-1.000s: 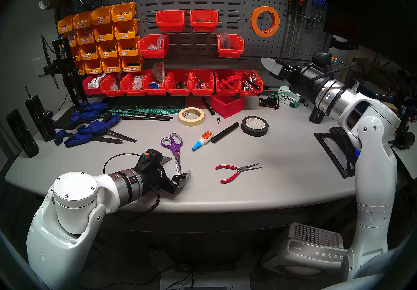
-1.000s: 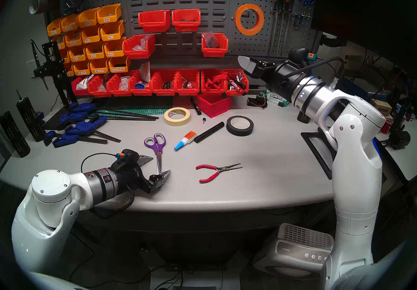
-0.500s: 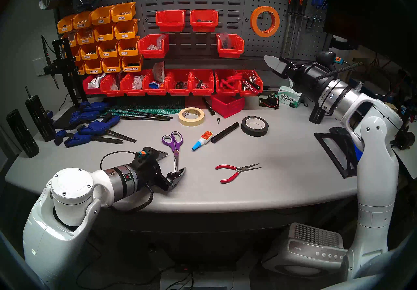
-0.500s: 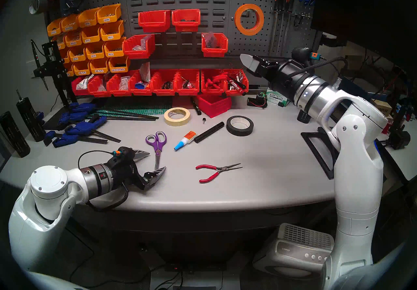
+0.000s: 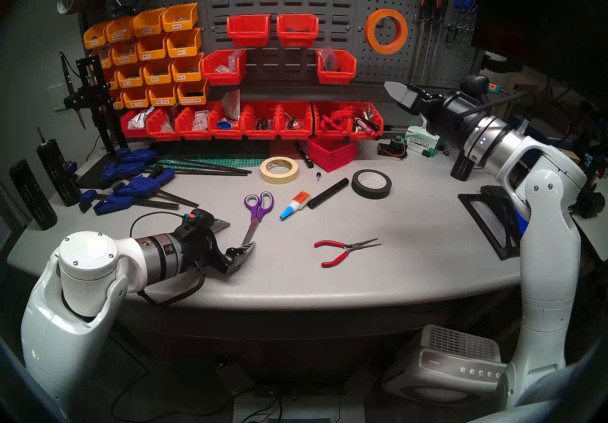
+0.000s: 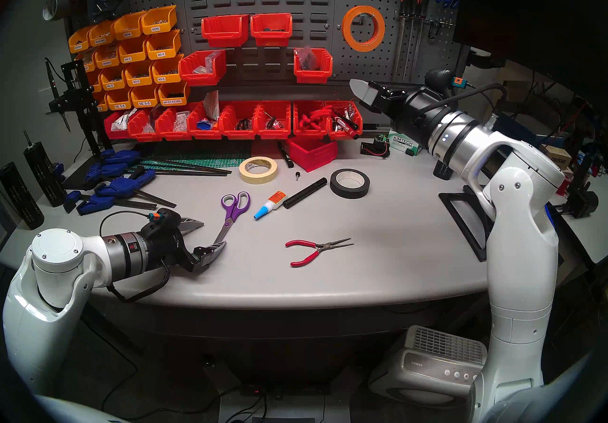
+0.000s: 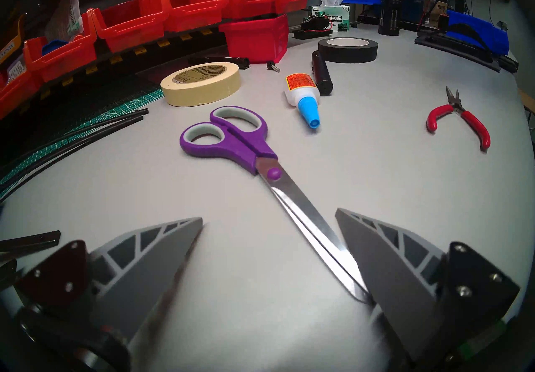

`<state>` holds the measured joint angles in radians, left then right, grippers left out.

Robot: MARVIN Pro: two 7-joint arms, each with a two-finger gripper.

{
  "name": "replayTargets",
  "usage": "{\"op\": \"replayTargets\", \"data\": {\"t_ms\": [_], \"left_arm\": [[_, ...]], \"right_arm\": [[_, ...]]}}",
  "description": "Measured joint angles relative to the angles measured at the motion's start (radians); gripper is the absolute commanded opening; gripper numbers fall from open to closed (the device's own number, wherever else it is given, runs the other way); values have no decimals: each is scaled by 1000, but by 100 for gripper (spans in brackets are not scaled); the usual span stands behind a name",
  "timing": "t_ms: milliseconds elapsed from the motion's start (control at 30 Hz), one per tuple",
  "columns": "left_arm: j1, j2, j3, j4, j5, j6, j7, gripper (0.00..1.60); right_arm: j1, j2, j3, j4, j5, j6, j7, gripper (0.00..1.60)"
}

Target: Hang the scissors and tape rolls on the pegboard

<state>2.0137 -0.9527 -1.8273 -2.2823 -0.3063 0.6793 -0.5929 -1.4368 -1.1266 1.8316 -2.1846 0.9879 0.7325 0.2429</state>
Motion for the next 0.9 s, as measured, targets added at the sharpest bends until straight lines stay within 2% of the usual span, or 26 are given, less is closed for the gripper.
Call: {"op": "replayTargets", "data": {"t_ms": [200,400,567,667,900], "left_arm": [[-27,4,6,-12,-24,63,-7,160],[-59,-1,48,-40,-47,132,-13,160],[-72,-5,75,-49,-49,159,-13,160],[-74,-4,85,-44,-42,157,-7,160],[-85,7,108,-8,-15,89,2,160]], "right_arm": [[0,0,0,0,-4,0,-6,160],[0,-1,1,0,-7,0,-12,160],[0,-2,6,-3,-7,0,-17,160],[-1,-3,11,-6,-6,0,-19,160],[-5,-7,25,-18,2,1,-24,160]]}}
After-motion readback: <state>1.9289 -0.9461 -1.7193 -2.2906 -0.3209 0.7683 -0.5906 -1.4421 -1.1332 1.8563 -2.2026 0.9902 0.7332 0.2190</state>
